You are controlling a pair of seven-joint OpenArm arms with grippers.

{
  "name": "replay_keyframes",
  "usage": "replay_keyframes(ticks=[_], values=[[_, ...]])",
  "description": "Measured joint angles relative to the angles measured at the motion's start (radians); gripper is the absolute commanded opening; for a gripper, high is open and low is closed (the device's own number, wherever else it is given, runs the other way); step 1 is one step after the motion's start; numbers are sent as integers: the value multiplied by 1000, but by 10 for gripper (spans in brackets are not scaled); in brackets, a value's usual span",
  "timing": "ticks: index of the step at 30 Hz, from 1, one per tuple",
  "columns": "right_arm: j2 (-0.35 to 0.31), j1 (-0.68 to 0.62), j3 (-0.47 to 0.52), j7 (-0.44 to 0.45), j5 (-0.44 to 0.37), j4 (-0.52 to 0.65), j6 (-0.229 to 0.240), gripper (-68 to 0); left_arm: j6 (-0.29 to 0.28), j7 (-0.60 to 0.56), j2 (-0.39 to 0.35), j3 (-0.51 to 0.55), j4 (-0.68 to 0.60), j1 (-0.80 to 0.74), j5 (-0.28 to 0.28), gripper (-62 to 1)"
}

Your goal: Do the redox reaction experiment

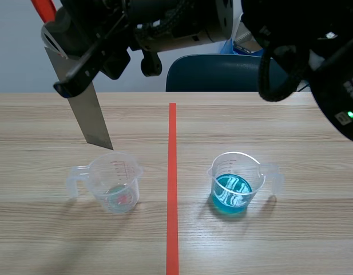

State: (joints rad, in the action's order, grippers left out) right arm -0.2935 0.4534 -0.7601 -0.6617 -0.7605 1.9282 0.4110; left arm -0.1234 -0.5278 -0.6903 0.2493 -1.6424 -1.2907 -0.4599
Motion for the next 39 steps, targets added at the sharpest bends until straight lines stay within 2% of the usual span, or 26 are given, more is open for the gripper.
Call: replay_keyframes(ticks=[36,39], values=[[-1,0,0,0,0,0,0,-669,0,0,0,0,0,0,0,14],[-16,0,9,3,-10,0,0,-669,0,0,0,0,0,0,0,14]])
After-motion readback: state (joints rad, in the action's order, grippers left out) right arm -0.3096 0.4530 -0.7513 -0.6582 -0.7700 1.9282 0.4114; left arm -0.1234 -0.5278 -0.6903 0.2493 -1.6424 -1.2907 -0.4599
